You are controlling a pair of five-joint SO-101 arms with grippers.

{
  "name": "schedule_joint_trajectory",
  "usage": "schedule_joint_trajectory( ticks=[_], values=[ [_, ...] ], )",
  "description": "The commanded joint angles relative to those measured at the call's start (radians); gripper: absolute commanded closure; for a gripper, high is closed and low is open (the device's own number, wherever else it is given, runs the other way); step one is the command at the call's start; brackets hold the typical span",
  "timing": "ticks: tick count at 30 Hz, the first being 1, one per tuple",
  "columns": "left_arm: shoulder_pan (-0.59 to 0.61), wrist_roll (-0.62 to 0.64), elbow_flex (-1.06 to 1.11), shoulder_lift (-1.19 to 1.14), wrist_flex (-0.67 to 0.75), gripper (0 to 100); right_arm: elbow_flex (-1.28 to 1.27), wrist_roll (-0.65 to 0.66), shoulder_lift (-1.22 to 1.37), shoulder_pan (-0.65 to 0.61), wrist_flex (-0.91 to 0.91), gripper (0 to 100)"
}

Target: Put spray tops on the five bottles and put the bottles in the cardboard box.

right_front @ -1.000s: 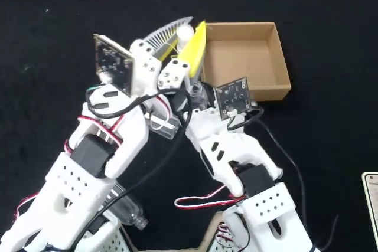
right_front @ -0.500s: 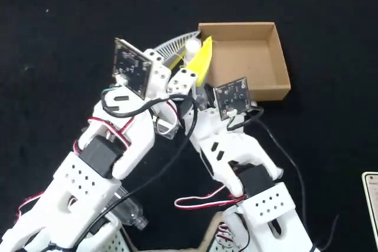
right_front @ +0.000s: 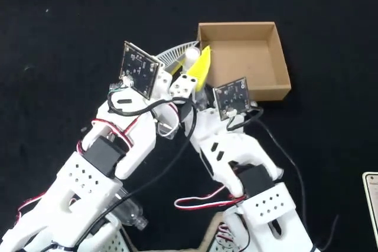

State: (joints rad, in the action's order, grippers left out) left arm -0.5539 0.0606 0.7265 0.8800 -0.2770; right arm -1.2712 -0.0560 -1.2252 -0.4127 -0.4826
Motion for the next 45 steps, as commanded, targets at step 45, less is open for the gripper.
schedule_joint_trajectory(
  ticks=[45],
  values=[
    [-0.031, 0.011, 0.01, 0.092, -0.091, 85, -0.062, -0.002, -0.251, -0.012, -0.057, 94.9]
  ],
)
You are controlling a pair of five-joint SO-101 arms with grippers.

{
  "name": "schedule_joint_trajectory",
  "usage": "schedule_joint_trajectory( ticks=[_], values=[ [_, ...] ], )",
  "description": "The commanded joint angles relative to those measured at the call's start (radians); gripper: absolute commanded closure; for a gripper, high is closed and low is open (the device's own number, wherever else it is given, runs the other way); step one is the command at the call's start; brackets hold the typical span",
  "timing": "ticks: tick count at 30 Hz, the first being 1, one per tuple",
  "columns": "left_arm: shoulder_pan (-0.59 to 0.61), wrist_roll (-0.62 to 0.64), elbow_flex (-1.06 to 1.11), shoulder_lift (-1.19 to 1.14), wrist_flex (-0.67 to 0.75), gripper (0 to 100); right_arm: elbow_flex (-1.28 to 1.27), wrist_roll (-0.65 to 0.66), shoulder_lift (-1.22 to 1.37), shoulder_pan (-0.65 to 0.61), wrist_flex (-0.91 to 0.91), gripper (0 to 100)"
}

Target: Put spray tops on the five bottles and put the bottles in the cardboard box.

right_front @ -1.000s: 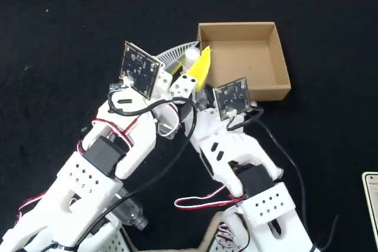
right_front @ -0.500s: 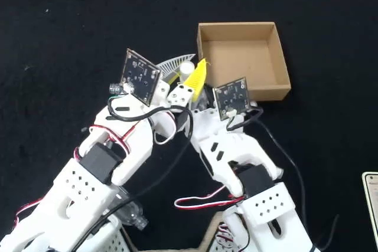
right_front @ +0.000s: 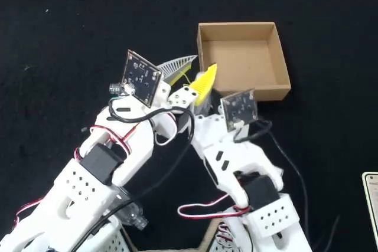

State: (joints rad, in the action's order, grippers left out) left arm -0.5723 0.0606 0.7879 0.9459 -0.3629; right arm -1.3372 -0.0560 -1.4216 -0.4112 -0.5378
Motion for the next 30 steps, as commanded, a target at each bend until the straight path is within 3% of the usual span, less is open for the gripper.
schedule_joint_trajectory(
  ticks=[1, 6, 15, 19, 26, 30],
  values=[
    [-0.013, 0.011, -0.061, 0.031, -0.009, 84, -0.001, -0.002, -0.061, -0.014, -0.002, 94.9],
    [0.054, 0.012, -0.206, 0.031, -0.229, 80, -0.005, -0.002, -0.062, -0.012, -0.002, 94.9],
    [0.341, 0.003, -0.447, 0.103, -0.635, 80, 0.016, -0.002, -0.062, -0.006, -0.074, 94.9],
    [0.476, 0.003, -0.303, 0.146, -0.713, 80, 0.079, -0.002, -0.062, 0.057, -0.141, 94.9],
    [0.699, 0.002, 0.044, 0.252, -0.71, 80, 0.211, 0.057, -0.061, 0.229, -0.195, 94.9],
    [0.766, 0.003, 0.179, 0.338, -0.66, 80, 0.289, 0.074, -0.045, 0.292, -0.198, 94.9]
  ],
)
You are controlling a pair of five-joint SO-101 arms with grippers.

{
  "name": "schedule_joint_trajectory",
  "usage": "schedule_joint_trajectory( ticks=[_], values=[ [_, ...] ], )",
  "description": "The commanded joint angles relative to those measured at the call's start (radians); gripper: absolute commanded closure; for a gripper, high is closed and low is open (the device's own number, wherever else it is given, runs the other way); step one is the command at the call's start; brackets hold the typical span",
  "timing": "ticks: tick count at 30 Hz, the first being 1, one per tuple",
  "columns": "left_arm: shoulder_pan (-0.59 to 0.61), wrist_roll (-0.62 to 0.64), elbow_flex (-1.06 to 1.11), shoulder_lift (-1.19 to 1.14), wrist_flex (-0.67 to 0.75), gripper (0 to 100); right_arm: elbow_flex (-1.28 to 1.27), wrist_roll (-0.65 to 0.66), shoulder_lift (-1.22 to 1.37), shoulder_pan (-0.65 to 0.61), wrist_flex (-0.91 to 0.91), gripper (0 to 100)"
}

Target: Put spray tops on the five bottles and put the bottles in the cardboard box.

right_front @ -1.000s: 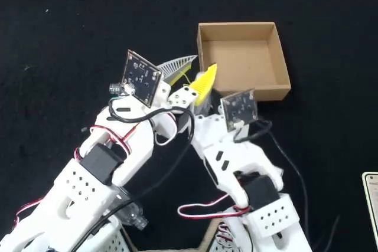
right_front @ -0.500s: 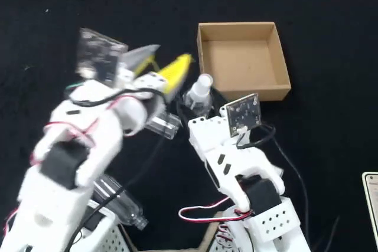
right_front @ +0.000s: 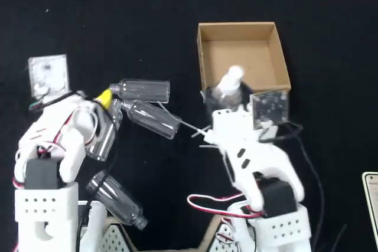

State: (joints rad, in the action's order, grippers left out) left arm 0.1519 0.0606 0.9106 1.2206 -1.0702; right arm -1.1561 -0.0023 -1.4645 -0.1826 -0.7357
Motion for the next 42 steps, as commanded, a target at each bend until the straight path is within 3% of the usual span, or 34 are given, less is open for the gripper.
schedule_joint_trajectory(
  ticks=[1, 6, 13, 19, 25, 32, 42],
  values=[
    [0.05, 0.008, 0.097, 0.084, 0.077, 80, 0.128, 0.02, 0.016, 0.077, 0.003, 94.9],
    [0.044, 0.011, 0.325, 0.227, 0.193, 80, 0.231, 0.026, 0.223, 0.141, 0.041, 94.9],
    [0.033, 0.011, 0.558, 0.47, 0.253, 80, 0.377, 0.028, 0.665, 0.239, 0.344, 94.9],
    [0.031, 0.011, 0.67, 0.611, 0.256, 80, 0.553, 0.028, 1.055, 0.299, 0.526, 94.9],
    [0.031, 0.011, 0.677, 0.594, 0.258, 80, 0.797, 0.028, 1.368, 0.301, 0.555, 94.9],
    [0.031, 0.009, 0.679, 0.594, 0.258, 80, 0.949, 0.028, 1.566, 0.296, 0.554, 94.9],
    [0.031, 0.005, 0.68, 0.594, 0.258, 80, 0.947, 0.023, 1.627, 0.175, 0.557, 94.9]
  ],
)
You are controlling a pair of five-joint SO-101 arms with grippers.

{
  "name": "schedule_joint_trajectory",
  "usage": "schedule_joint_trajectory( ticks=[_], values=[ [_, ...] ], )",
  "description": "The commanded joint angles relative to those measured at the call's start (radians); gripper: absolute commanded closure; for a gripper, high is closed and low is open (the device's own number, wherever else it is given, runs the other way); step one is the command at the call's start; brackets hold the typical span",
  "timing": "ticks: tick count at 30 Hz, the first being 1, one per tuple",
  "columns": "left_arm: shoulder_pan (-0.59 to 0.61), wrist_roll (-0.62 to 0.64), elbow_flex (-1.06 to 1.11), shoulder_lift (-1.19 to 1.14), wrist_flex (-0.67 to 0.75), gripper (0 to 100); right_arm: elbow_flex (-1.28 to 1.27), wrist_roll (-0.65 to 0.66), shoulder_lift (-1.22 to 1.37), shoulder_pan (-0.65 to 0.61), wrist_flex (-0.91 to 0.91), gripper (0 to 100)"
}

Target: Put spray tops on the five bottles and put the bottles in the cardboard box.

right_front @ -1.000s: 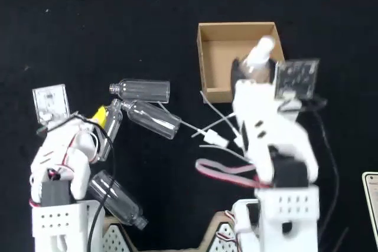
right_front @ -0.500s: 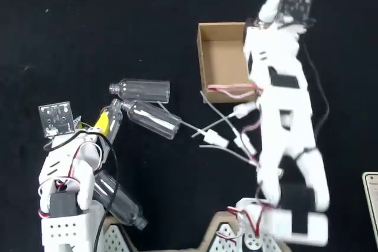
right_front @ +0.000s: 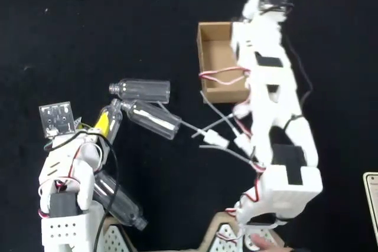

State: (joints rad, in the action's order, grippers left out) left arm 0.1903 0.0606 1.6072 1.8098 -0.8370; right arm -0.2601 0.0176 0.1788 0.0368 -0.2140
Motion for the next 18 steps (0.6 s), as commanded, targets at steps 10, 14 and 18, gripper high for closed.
schedule_joint_trajectory(
  ticks=[10, 14, 18],
  values=[
    [-0.007, 0.006, -0.016, 0.005, 0.025, 80, -0.16, 0.008, -0.002, -0.068, 0.471, 94.9],
    [-0.007, 0.006, -0.016, 0.005, 0.025, 80, -0.114, 0.002, 0.061, -0.086, 0.473, 94.9],
    [-0.007, 0.005, -0.016, 0.005, 0.025, 80, -0.041, 0.002, 0.163, -0.12, 0.474, 94.9]
  ],
)
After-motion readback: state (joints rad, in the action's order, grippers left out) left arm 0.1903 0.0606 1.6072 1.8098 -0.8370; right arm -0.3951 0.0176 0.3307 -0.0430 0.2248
